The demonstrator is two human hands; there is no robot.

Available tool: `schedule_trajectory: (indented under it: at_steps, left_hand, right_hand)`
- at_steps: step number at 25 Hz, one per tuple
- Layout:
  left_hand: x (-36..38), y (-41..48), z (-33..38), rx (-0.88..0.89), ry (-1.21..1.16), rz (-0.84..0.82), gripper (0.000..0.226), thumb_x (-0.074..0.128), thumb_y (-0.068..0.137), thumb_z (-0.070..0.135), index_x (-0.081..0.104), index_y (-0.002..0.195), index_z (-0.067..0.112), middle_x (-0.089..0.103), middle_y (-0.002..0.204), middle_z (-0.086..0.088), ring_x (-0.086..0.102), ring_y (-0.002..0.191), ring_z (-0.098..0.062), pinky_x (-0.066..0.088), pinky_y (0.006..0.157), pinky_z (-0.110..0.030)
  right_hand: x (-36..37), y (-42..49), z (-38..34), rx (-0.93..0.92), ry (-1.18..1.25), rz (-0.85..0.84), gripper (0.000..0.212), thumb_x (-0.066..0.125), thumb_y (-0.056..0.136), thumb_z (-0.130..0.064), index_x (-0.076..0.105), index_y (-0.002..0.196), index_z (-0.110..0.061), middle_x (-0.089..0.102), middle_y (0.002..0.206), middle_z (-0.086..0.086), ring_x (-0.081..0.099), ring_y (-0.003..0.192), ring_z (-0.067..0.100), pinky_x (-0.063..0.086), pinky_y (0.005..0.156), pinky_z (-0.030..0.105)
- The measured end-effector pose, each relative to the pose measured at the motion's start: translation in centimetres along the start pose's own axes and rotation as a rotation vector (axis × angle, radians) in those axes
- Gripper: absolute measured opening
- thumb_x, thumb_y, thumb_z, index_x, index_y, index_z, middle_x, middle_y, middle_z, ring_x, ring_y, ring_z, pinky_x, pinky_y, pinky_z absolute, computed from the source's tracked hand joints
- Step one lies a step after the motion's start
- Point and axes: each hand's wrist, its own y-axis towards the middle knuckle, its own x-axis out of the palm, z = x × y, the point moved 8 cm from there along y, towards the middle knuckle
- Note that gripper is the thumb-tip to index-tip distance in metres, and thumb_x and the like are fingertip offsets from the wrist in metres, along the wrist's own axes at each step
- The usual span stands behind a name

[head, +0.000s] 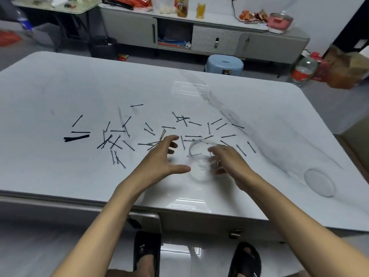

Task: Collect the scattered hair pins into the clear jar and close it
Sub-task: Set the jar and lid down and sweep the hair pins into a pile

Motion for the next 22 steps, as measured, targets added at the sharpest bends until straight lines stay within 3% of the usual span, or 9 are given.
schedule_trajectory:
  at_steps: [3,5,7,10,12,14,16,19,22]
  left_hand:
    - [1.7,-0.5,1.2,0.031,0.022,-0.022,0.084,0.081,0.063,0.048,0.043,0.136,0.033,0.054,0.124,0.011,0.055,0.113,-0.006,0.045,0.093,-0.027]
    - [2.0,-0.7,0.9,0.007,0.015,0.022,0.065,0.078,0.074,0.040,0.049,0.132,0.030,0.056,0.122,0.010,0.057,0.111,-0.009,0.046,0.093,-0.030]
    - [2.7,-0.9,0.5,-0.032,0.030,0.039,0.052,0.073,0.081,0.035,0.053,0.128,0.029,0.058,0.121,0.009,0.057,0.109,-0.010,0.045,0.090,-0.030]
    - [4.8,-0.9,1.2,-0.025,0.087,-0.005,0.043,0.069,0.083,0.033,0.056,0.124,0.030,0.059,0.121,0.009,0.056,0.107,-0.008,0.041,0.083,-0.022]
    - [5.7,-0.7,1.9,-0.009,0.097,-0.028,0.040,0.067,0.084,0.032,0.057,0.122,0.030,0.059,0.121,0.010,0.055,0.106,-0.004,0.039,0.079,-0.017]
    - [5.9,-0.5,2.3,-0.011,0.075,-0.022,0.036,0.067,0.085,0.029,0.059,0.120,0.029,0.060,0.120,0.009,0.056,0.106,-0.004,0.040,0.081,-0.018]
    - [5.6,-0.3,2.5,-0.012,0.066,-0.004,0.032,0.067,0.085,0.026,0.061,0.117,0.028,0.061,0.120,0.008,0.057,0.109,-0.007,0.042,0.087,-0.022]
    - [4.1,-0.1,2.7,-0.003,0.071,0.052,0.030,0.067,0.087,0.023,0.063,0.116,0.024,0.063,0.119,0.008,0.057,0.111,-0.010,0.043,0.096,-0.029]
    - [1.2,0.3,1.9,-0.019,0.075,0.166,0.028,0.067,0.088,0.020,0.064,0.115,0.020,0.065,0.116,0.005,0.057,0.111,-0.012,0.043,0.097,-0.030]
  right_hand:
    - [-2.5,-1.1,1.1,-0.019,-0.050,0.025,0.031,0.046,0.091,-0.028,0.068,0.100,-0.007,0.067,0.091,0.012,0.060,0.072,0.020,0.050,0.065,0.034]
    - [-5.2,-1.4,2.2,-0.004,-0.116,0.136,0.030,0.043,0.091,-0.028,0.069,0.101,-0.017,0.068,0.100,0.009,0.064,0.089,0.027,0.054,0.081,0.043]
    - [-8.5,-1.5,4.5,0.120,-0.203,0.262,0.032,0.040,0.090,-0.027,0.067,0.103,-0.016,0.066,0.111,0.013,0.061,0.102,0.038,0.048,0.094,0.049]
    - [-12.3,-2.0,7.9,0.326,-0.267,0.333,0.027,0.040,0.090,-0.022,0.062,0.101,-0.009,0.063,0.118,0.020,0.060,0.106,0.039,0.041,0.085,0.038]
    - [-13.5,-2.5,8.5,0.354,-0.301,0.339,0.023,0.042,0.086,-0.017,0.061,0.095,-0.011,0.062,0.111,0.018,0.058,0.097,0.036,0.038,0.078,0.036]
    - [-14.3,-2.5,7.6,0.280,-0.375,0.381,0.023,0.044,0.084,-0.017,0.063,0.098,-0.016,0.059,0.112,0.015,0.053,0.098,0.034,0.041,0.081,0.036]
    - [-14.3,-1.8,5.0,0.087,-0.472,0.470,0.041,0.048,0.085,-0.019,0.059,0.125,-0.018,0.053,0.132,0.013,0.046,0.122,0.033,0.039,0.098,0.039]
    - [-10.9,2.3,0.7,-0.123,-0.559,0.356,0.053,0.049,0.086,-0.022,0.047,0.138,-0.016,0.044,0.143,0.012,0.038,0.132,0.032,0.037,0.101,0.038]
    - [-8.0,7.5,1.3,0.160,-0.590,0.171,0.069,0.049,0.091,-0.039,0.022,0.150,-0.017,0.025,0.152,0.018,0.028,0.135,0.040,0.032,0.107,0.045]
